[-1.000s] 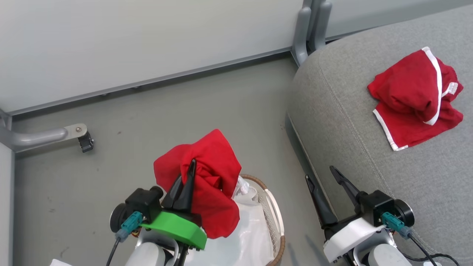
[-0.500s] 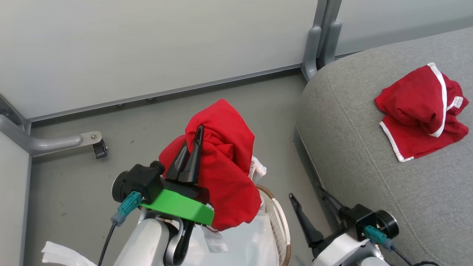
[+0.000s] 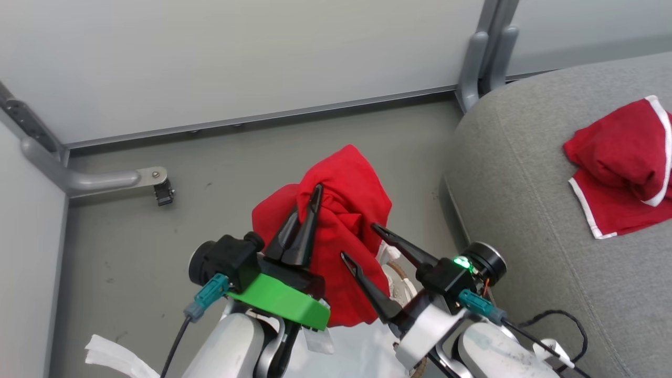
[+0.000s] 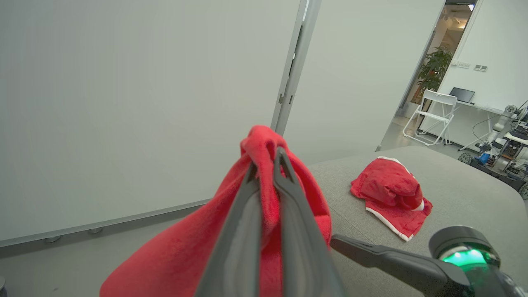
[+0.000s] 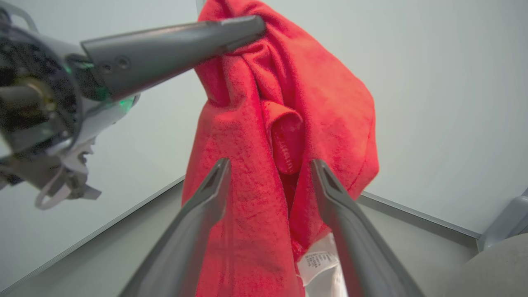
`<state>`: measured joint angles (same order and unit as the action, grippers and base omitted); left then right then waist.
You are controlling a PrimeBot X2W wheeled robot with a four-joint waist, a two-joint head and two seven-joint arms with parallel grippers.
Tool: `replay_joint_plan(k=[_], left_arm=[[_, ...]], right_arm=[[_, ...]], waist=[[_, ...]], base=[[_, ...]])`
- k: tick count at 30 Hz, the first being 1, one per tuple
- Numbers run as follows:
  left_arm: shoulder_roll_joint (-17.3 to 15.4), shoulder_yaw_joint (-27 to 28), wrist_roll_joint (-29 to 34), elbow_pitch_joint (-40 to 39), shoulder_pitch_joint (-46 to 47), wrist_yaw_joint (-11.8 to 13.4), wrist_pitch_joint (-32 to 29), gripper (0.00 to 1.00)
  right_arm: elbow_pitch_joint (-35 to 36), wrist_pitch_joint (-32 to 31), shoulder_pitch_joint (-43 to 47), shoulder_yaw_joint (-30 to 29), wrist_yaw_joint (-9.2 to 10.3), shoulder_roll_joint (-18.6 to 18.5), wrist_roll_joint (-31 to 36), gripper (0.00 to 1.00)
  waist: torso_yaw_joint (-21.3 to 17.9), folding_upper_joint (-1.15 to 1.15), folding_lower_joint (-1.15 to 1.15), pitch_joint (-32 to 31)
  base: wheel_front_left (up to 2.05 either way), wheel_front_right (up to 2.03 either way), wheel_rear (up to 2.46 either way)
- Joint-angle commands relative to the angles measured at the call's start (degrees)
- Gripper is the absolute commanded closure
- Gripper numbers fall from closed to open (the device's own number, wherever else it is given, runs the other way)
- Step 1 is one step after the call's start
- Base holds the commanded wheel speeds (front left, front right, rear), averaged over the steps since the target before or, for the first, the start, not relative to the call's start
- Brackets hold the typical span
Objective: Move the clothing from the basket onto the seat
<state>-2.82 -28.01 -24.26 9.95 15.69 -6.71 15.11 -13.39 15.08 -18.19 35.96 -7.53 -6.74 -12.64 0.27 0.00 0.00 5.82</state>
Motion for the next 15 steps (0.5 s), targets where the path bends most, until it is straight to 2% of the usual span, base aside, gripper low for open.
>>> replay_joint_plan(k=[1, 11, 12, 13, 15], left_arm=[[-0.1, -0.5, -0.4, 0.0, 1.1, 0.2, 0.1, 1.00], [-0.1, -6.0, -2.3, -1.0, 2.0, 0.6, 0.1, 1.00], [-0.1, -6.3, -2.3, -1.0, 2.0, 0.6, 0.1, 1.00], [-0.1, -6.5, -2.5, -1.1, 2.0, 0.6, 0.1, 1.00], [-0.1, -6.6, -2.6, -1.2, 1.9, 0.6, 0.1, 1.00]], right_arm=[[-0.6, 0.1, -1.2, 0.2, 0.08, -0.2, 0.0, 0.00], [-5.6, 0.1, -4.9, -0.2, 0.08, 1.4, 1.5, 0.00], [-6.1, 0.1, -4.9, -0.2, 0.08, 1.5, 1.3, 0.56], [-6.3, 0.1, -5.0, -0.5, 0.08, 1.6, 1.0, 1.00], [-6.6, 0.1, -5.0, -0.8, 0.08, 1.9, 0.7, 1.00]], waist=[[1.9, 0.00, 0.00, 0.8], [6.7, 0.00, 0.00, 1.9], [6.9, 0.00, 0.00, 2.0], [7.1, 0.00, 0.00, 2.1], [7.2, 0.00, 0.00, 2.2]], base=[[0.00, 0.00, 0.00], [0.00, 0.00, 0.00], [0.00, 0.00, 0.00], [0.00, 0.00, 0.00], [0.00, 0.00, 0.00]])
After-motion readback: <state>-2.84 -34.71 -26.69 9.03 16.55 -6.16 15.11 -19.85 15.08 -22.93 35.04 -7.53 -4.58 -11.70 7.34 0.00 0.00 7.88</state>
